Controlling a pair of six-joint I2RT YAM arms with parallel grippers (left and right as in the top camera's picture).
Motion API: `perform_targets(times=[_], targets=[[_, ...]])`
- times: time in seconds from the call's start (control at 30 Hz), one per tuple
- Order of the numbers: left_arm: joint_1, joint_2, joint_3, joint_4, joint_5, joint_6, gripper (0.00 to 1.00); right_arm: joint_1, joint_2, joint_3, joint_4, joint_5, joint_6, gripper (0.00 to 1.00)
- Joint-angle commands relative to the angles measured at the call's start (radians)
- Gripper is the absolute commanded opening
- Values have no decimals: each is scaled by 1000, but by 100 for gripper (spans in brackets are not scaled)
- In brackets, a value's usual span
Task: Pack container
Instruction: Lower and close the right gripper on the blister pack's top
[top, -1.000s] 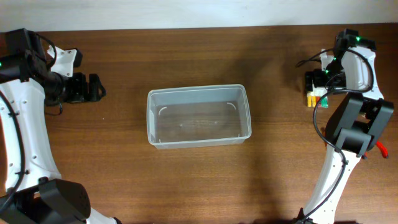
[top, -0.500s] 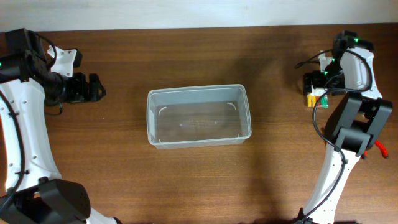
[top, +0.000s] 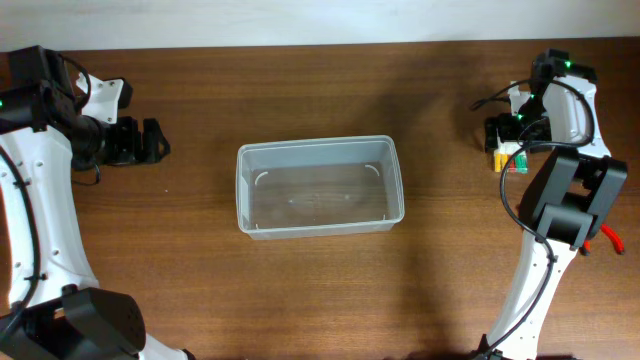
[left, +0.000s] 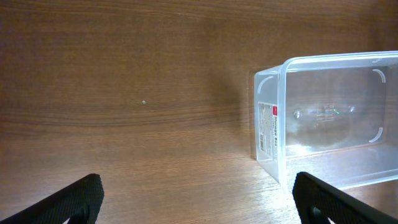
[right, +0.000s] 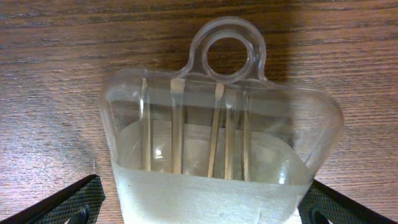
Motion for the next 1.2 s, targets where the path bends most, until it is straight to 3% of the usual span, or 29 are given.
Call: perform_targets(times=[0.0,1.17], targets=[[5,5,23,-4,18,-10,99,5,18,6,2,-11,-6,99],[5,5,23,-14,18,-10,99,4,37,6,34,-21,1,99]])
